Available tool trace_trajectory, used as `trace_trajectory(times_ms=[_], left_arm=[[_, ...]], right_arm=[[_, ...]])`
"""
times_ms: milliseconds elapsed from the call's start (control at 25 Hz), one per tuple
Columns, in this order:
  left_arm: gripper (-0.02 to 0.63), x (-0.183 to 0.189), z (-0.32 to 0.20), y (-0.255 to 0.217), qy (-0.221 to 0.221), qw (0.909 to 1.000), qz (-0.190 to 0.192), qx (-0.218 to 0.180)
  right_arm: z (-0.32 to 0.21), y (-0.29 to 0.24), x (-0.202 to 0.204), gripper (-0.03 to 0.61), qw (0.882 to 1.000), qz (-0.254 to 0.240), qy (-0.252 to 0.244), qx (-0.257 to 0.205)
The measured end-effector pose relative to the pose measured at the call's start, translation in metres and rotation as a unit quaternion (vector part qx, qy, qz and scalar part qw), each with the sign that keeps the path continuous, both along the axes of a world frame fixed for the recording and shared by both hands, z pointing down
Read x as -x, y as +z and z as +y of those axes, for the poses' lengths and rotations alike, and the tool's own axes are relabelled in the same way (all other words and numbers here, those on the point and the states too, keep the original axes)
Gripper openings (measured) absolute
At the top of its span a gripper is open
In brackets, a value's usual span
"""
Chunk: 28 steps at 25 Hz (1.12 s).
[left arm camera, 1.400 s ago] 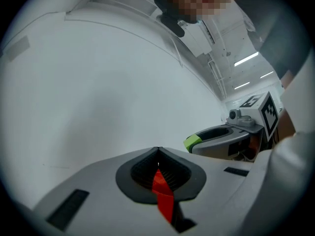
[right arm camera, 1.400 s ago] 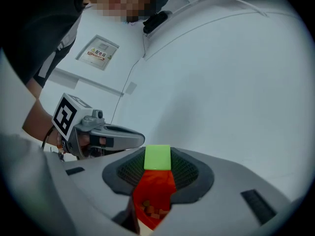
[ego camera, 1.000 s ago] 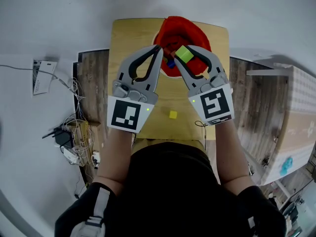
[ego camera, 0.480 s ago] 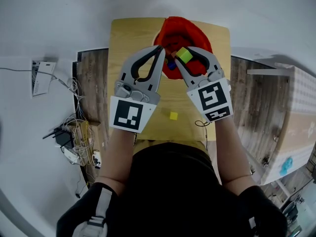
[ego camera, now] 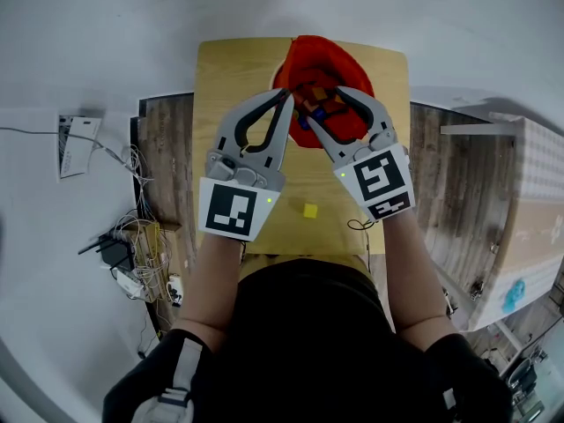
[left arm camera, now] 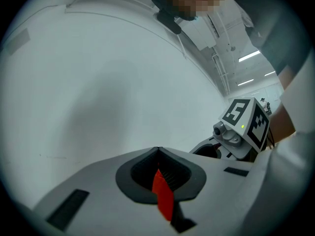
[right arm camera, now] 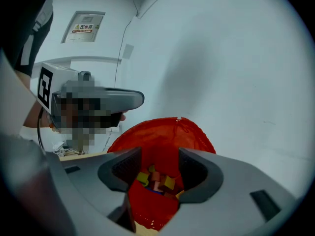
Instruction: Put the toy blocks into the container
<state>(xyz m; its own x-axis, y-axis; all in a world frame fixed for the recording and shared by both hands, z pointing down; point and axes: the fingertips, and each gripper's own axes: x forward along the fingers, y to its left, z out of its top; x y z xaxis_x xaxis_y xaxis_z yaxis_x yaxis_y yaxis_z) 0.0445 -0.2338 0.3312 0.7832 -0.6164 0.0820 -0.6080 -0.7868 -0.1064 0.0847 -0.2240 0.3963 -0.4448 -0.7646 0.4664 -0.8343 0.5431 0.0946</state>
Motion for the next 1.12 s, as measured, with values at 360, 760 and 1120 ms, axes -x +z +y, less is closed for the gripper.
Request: trace_trajectory(times_ms=[360,760,1120], left_arm=[[0.009,0.007,0.004,-0.003,-0.003,1.0,-0.007,-0.005],[0.009,0.023,0.018,-0.032,0.001,0.9994,-0.006,-0.034],[0.009,0.054,0.048,-0.064,0.019,0.9973,-0.006,-0.071]], right_arm=[[0.007,-0.021,-0.009,0.028,0.999,-0.007,0.028,-0.047],[0.021,-0.078,0.008,0.028,0.991,-0.032,0.025,-0.127],[0.059,-0.142,0.043,0.029,0.977,-0.046,0.034,-0.206]])
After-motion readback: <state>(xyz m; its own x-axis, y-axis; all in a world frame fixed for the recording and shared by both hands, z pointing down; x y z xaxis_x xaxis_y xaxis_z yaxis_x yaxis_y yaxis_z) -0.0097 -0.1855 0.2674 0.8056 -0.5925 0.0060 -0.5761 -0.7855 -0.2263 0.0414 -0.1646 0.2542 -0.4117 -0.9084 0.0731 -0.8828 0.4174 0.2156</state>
